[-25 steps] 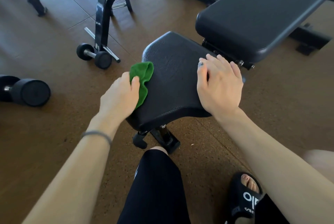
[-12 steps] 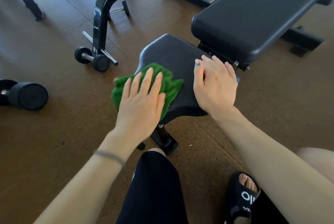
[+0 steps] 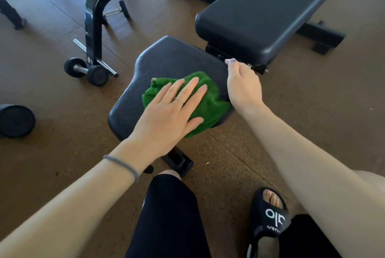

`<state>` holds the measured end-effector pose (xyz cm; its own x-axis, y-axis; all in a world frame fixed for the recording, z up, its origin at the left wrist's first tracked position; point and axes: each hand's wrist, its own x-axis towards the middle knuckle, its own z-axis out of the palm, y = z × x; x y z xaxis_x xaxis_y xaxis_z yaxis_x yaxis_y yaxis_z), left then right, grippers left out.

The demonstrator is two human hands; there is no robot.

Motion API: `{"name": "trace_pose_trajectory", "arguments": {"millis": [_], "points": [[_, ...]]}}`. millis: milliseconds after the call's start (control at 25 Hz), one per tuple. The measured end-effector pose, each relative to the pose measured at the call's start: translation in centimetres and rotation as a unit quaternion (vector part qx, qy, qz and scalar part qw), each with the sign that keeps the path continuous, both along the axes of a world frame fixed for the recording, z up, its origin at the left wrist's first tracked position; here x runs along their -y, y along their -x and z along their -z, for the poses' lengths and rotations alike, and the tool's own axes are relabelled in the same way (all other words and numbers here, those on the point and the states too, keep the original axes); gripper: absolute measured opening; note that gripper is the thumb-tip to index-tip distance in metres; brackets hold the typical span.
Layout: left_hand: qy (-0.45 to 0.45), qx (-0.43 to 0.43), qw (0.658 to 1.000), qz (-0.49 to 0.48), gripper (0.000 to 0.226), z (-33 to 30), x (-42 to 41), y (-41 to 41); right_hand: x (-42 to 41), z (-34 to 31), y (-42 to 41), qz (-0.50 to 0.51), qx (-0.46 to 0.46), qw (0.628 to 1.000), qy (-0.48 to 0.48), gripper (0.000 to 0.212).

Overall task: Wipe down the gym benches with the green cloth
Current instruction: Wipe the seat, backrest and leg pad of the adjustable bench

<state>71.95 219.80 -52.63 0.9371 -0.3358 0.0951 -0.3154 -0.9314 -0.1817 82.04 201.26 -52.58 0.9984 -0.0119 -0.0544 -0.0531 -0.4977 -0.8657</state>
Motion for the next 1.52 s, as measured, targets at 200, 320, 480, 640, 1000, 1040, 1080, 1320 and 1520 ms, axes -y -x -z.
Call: {"name": "trace_pose_trajectory", "arguments": {"millis": [200, 320, 480, 640, 1000, 1040, 1080, 1320, 1520], "points": [[-0.014, 0.008, 1.0, 0.025, 0.069, 0.9, 4.1, -0.3, 1.8, -0.8, -0.8, 0.057, -0.14, 0.961, -0.233, 0.049], [-0.044, 0.025, 0.998, 0.034, 0.064, 1.5, 3.6, 2.5, 2.4, 0.0, -0.5, 0.106, -0.196, 0.932, -0.286, 0.047], [-0.016, 0.025, 0.999, 0.042, 0.062, 0.6, 5.7, -2.0, 3.1, -0.5, -0.4, 0.116, -0.274, 0.881, -0.367, 0.048], [0.081, -0.06, 0.994, 0.043, 0.057, 0.3, 9.0, -9.5, 3.8, -0.8, -1.0, 0.13, -0.289, 0.858, -0.404, 0.048], [0.107, -0.045, 0.991, -0.069, 0.057, -0.9, 4.6, -2.0, 0.5, -0.6, 0.1, 0.074, -0.154, 0.967, -0.191, 0.052], [0.106, -0.045, 0.992, -0.052, 0.058, -0.7, 4.5, -1.2, 0.3, -0.5, 0.0, 0.075, -0.152, 0.967, -0.19, 0.051], [0.108, -0.049, 0.992, -0.037, 0.058, -0.5, 4.2, -2.0, 0.1, -0.4, -0.2, 0.075, -0.157, 0.965, -0.196, 0.05], [0.081, -0.038, 0.992, -0.094, 0.054, 0.1, 5.5, -12.9, -1.4, -0.4, 0.6, 0.175, -0.147, 0.945, -0.232, 0.055], [0.139, -0.062, 0.988, 0.03, 0.049, 0.0, 4.2, -10.3, -2.1, -0.1, 0.0, 0.222, -0.14, 0.931, -0.256, 0.059]]}}
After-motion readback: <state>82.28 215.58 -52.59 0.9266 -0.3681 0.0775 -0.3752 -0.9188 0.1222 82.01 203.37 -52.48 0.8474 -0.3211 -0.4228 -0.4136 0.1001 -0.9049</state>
